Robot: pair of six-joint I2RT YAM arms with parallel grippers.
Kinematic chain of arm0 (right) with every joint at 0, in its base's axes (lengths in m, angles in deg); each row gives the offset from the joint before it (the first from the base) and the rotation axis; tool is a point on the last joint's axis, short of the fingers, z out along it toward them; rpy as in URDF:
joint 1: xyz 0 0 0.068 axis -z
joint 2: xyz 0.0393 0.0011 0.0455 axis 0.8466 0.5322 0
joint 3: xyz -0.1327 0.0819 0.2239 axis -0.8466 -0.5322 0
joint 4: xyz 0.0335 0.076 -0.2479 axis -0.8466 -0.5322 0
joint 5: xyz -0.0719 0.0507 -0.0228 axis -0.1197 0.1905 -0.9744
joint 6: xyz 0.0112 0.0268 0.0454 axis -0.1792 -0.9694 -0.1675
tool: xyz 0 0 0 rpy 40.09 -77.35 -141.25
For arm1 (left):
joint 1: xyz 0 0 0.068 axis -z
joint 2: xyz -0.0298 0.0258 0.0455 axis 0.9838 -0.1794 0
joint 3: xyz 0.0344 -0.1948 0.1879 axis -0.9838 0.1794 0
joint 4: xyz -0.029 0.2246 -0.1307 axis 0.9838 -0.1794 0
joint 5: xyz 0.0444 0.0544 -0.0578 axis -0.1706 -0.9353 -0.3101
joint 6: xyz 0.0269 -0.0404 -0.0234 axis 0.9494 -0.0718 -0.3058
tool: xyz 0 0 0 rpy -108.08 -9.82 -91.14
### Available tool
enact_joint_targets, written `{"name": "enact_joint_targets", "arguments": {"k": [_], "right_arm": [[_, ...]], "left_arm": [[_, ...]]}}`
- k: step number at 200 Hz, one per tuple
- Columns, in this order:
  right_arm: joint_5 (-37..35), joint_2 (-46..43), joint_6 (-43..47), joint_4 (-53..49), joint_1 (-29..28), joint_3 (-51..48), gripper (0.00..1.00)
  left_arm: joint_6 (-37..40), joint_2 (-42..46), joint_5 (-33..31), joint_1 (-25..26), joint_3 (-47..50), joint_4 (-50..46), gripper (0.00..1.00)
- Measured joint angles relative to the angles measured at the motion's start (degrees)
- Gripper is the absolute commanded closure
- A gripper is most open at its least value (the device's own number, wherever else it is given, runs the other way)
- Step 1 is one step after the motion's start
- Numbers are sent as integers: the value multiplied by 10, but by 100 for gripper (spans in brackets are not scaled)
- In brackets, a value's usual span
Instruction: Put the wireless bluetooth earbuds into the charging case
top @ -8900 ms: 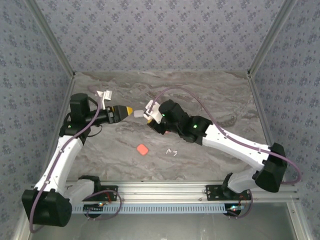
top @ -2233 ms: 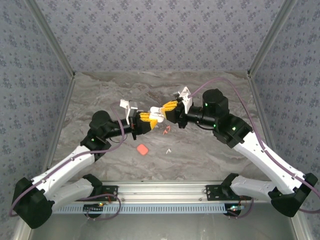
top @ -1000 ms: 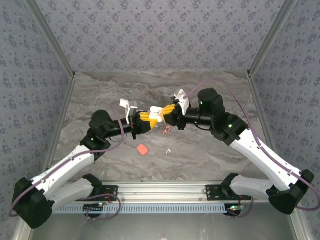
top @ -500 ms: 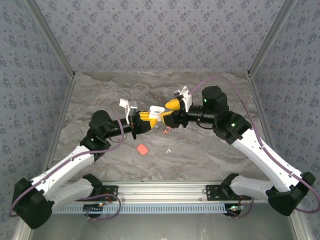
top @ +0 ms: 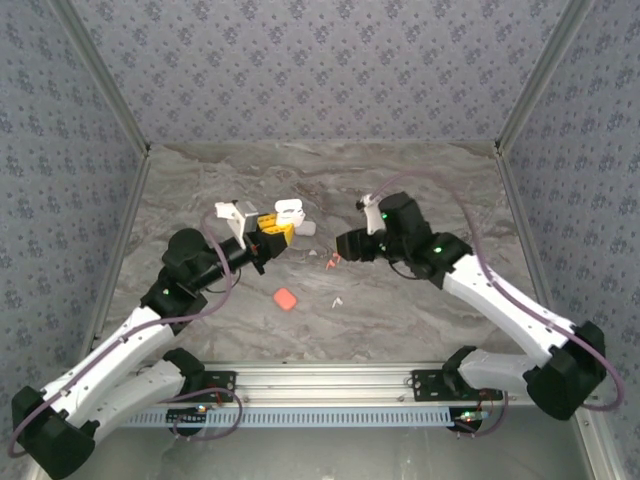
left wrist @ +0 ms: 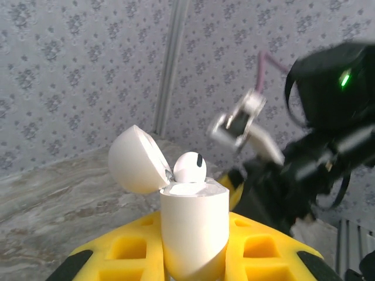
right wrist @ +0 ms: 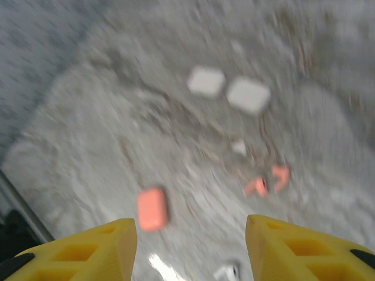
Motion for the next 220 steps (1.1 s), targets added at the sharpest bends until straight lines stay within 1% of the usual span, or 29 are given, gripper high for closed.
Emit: {"name": "enact_joint_targets", "arguments": {"k": [31, 48, 88, 123, 154, 181, 220], "right_arm": [[-12, 63, -30, -9, -21, -57, 52], [-10, 98, -34, -8, -25, -69, 53], [15, 189, -29, 7, -33, -69, 55], [25, 257, -17, 9, -56, -47, 56], [23, 283, -9, 9, -73, -22, 58], [21, 299, -2, 8, -82, -10, 61], [12, 300, 4, -1, -90, -5, 59]], "left_arm": [[8, 3, -14, 0, 0, -18, 100], [10, 3, -16, 0, 0, -22, 100], [10, 3, -15, 0, 0, -22, 100], [10, 2, -15, 0, 0, -22, 100], [10, 3, -15, 0, 2, -22, 100], [10, 3, -15, 0, 5, -23, 100], [9, 3, -15, 0, 5, -25, 100]]}}
